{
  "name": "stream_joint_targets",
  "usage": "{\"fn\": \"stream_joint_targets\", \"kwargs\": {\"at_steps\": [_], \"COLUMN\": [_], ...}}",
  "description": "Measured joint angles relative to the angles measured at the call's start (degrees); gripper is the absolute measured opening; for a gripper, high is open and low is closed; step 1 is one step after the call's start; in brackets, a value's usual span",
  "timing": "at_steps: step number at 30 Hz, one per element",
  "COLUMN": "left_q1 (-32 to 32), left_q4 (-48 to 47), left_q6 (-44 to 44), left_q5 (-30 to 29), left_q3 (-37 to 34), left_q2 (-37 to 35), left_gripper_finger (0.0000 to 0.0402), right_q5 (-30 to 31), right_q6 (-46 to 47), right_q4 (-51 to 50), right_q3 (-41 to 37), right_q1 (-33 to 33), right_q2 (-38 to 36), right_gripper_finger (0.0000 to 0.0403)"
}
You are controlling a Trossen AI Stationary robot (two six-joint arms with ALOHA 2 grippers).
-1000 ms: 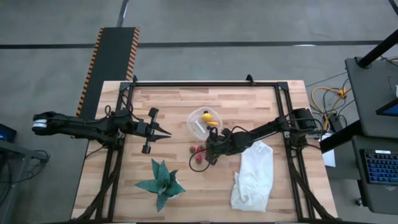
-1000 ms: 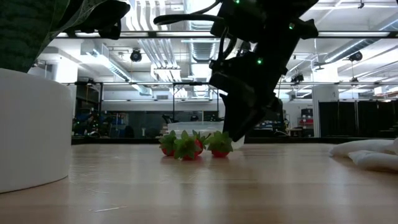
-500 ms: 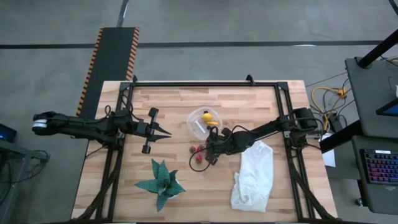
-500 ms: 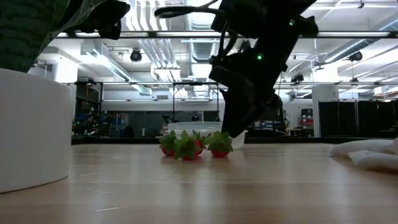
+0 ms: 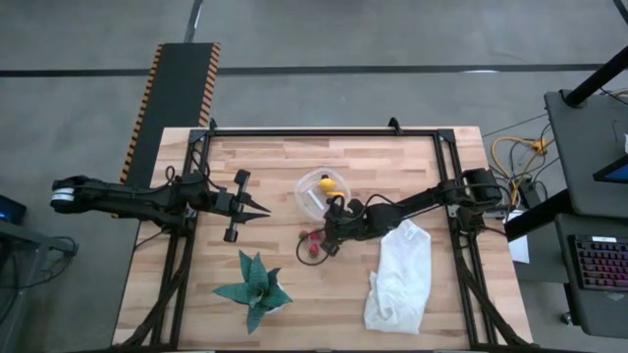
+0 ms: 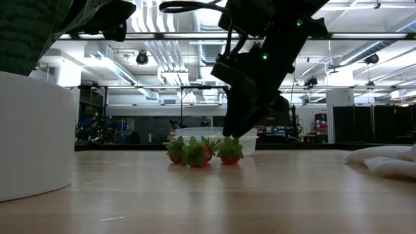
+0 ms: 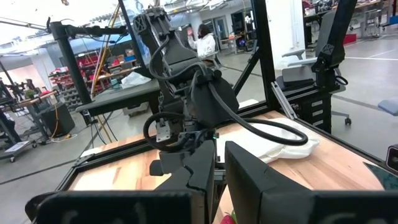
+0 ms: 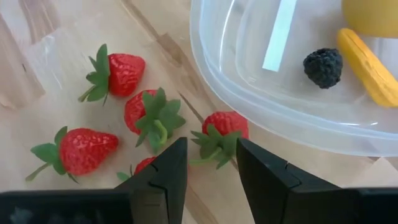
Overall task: Pick and placing Produce into tupperware
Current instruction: Put the strawberry into the bin
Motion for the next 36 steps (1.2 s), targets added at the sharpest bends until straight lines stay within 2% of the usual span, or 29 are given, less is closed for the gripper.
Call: {"fn": "stream_joint_targets", "kwargs": {"at_steps": [36], "left_q1": [0.0], "left_q4": [0.0], "left_q6": [0.0], "left_q5": [0.0], "left_q3": [0.0], "left_q2": [0.0], "left_gripper_finger": [0.0025], "right_q5": [-1.7], "right_q6": [4.7], "right_q4": [1.5], "right_q3": [-1.4], "right_q1": [0.0], "right_q2": [0.0], "right_gripper_finger": [0.0134]}}
